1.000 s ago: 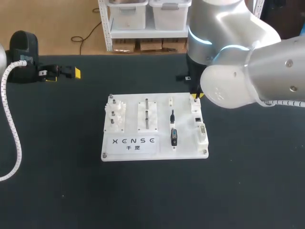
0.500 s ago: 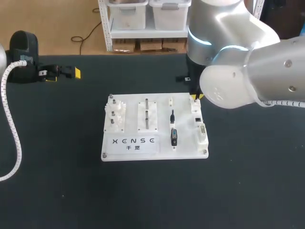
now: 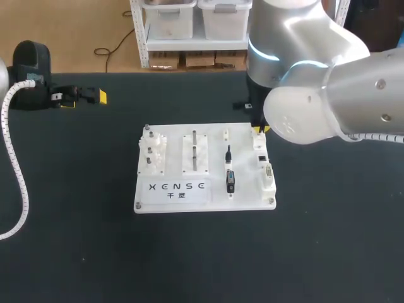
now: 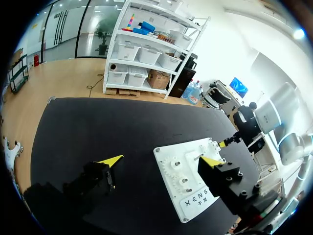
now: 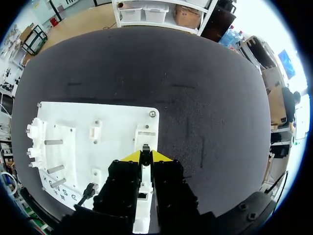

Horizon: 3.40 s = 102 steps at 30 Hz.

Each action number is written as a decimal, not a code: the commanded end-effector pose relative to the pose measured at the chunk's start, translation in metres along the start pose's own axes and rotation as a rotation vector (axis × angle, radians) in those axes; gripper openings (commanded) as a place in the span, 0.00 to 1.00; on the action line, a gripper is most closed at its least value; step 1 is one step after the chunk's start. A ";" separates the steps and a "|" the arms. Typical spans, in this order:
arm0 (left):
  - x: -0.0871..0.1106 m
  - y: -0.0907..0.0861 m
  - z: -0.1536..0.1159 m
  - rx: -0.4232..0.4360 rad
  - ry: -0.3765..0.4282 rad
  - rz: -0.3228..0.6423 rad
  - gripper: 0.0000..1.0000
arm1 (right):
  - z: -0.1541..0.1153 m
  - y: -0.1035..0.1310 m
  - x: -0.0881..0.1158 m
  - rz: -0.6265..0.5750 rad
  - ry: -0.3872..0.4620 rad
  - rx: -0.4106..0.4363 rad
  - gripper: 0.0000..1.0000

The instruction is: Insert the USB connector, Ethernet cable, and multi-pin plug into their matching sockets one by one.

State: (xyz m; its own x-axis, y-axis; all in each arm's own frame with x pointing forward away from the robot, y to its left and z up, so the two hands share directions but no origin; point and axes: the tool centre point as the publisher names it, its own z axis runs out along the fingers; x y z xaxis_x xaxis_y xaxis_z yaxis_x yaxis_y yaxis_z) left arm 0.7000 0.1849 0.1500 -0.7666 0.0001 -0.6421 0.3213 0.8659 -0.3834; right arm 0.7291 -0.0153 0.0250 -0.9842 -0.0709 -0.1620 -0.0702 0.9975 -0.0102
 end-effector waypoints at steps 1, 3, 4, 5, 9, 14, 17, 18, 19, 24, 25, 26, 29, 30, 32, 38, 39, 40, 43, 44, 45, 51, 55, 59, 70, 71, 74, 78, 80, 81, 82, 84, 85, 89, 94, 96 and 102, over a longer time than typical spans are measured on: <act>0.000 0.000 0.000 0.000 0.000 0.000 1.00 | 0.005 -0.001 0.001 0.009 0.008 -0.005 0.00; 0.000 0.000 0.000 0.000 0.000 0.000 1.00 | 0.006 -0.002 0.001 0.016 0.012 -0.010 0.00; 0.000 0.000 0.000 0.000 0.000 0.000 1.00 | 0.008 -0.003 0.000 0.018 0.014 -0.011 0.00; 0.000 0.000 0.000 0.000 0.000 0.000 1.00 | 0.008 -0.004 0.000 0.019 0.015 -0.011 0.00; 0.000 0.000 0.000 0.000 0.000 0.000 1.00 | 0.011 -0.008 -0.001 0.034 0.024 -0.012 0.00; 0.000 0.000 0.000 0.000 0.000 0.000 1.00 | 0.014 -0.009 -0.001 0.041 0.034 -0.014 0.00; 0.000 0.000 0.000 0.000 0.000 0.000 1.00 | 0.016 -0.009 -0.002 0.042 0.038 -0.016 0.00; 0.000 0.000 0.000 0.000 0.000 0.000 1.00 | 0.017 -0.009 -0.003 0.043 0.042 -0.015 0.00; 0.000 0.000 0.000 0.000 0.000 0.000 1.00 | 0.018 -0.009 -0.003 0.043 0.043 -0.014 0.00; 0.000 0.000 0.000 0.000 0.000 0.000 1.00 | 0.020 -0.009 -0.008 0.034 0.066 -0.001 0.00; 0.000 0.000 0.000 0.000 0.000 0.000 1.00 | 0.020 -0.009 -0.009 0.034 0.065 -0.001 0.00; 0.000 0.000 0.000 0.000 0.000 0.000 1.00 | 0.019 -0.008 -0.011 0.030 0.065 0.002 0.00; 0.000 0.000 0.000 0.000 0.000 0.000 1.00 | 0.018 -0.008 -0.014 0.020 0.072 0.007 0.00; 0.000 0.000 0.000 0.000 0.000 0.000 1.00 | 0.018 -0.007 -0.016 0.020 0.073 0.008 0.00; 0.000 0.000 0.000 0.000 0.000 0.000 1.00 | 0.018 -0.007 -0.018 0.014 0.079 0.010 0.00; 0.000 0.000 0.000 0.000 0.000 0.000 1.00 | 0.020 -0.007 -0.021 -0.014 0.101 0.018 0.00; 0.000 0.000 0.000 0.000 0.000 0.000 1.00 | 0.021 -0.006 -0.021 -0.015 0.106 0.019 0.00; 0.000 0.000 0.000 0.000 0.000 0.000 1.00 | 0.022 -0.006 -0.021 -0.017 0.108 0.018 0.00; 0.000 0.000 0.000 0.000 0.000 0.000 1.00 | 0.024 -0.005 -0.020 -0.026 0.119 0.027 0.00; 0.000 0.000 0.000 0.000 0.000 0.000 1.00 | 0.024 -0.005 -0.019 -0.037 0.130 0.039 0.00; 0.000 0.000 0.000 0.000 0.000 0.000 1.00 | 0.025 -0.004 -0.017 -0.038 0.139 0.044 0.00; 0.000 0.000 0.000 0.000 0.000 0.000 1.00 | 0.028 -0.001 -0.009 -0.064 0.156 0.085 0.00; 0.000 0.000 0.000 0.000 0.000 0.000 1.00 | 0.030 -0.001 -0.007 -0.065 0.159 0.095 0.00; 0.000 0.000 0.000 0.000 0.000 0.000 1.00 | 0.034 -0.003 -0.004 -0.060 0.170 0.110 0.00; 0.000 0.000 0.000 0.000 0.000 0.000 1.00 | 0.044 -0.013 0.006 -0.019 0.191 0.098 0.00; 0.000 0.000 0.000 0.000 0.000 0.000 1.00 | 0.043 -0.013 0.006 -0.019 0.182 0.090 0.00; 0.000 0.000 0.000 0.000 0.000 0.000 1.00 | 0.040 -0.013 0.004 -0.023 0.167 0.084 0.15; 0.000 0.000 0.000 0.000 0.000 0.000 1.00 | 0.031 -0.015 0.002 -0.026 0.136 0.078 1.00; 0.000 0.000 0.000 0.000 0.000 0.000 1.00 | 0.027 -0.015 0.002 -0.032 0.116 0.077 1.00; 0.000 0.000 0.000 0.000 0.000 0.000 1.00 | 0.025 -0.015 0.003 -0.033 0.113 0.075 1.00; 0.000 0.000 0.000 0.000 0.000 0.000 1.00 | 0.022 -0.015 0.004 -0.035 0.105 0.076 1.00; 0.000 0.000 0.000 0.000 0.000 0.000 1.00 | 0.017 -0.014 0.005 -0.040 0.091 0.078 1.00; 0.000 0.000 0.000 0.000 0.000 0.000 1.00 | 0.014 -0.013 0.006 -0.042 0.085 0.078 1.00; 0.000 0.000 0.000 0.000 0.000 0.000 1.00 | 0.003 -0.008 0.007 -0.047 0.066 0.066 1.00; 0.000 0.000 0.000 0.000 0.000 0.000 1.00 | -0.011 0.003 0.008 -0.070 0.043 0.053 1.00; 0.000 0.000 0.000 0.000 0.000 0.000 1.00 | -0.016 0.008 0.008 -0.081 0.037 0.047 1.00; 0.000 0.000 0.000 0.000 0.000 0.000 1.00 | -0.024 0.023 0.013 -0.102 0.034 0.034 1.00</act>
State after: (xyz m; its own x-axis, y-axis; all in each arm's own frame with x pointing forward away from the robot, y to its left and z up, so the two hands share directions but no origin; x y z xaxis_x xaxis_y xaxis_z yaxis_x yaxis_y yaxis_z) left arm 0.7000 0.1849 0.1500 -0.7666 0.0002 -0.6421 0.3213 0.8659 -0.3834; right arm 0.7187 0.0028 0.0436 -0.9802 -0.1666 -0.1069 -0.1610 0.9852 -0.0591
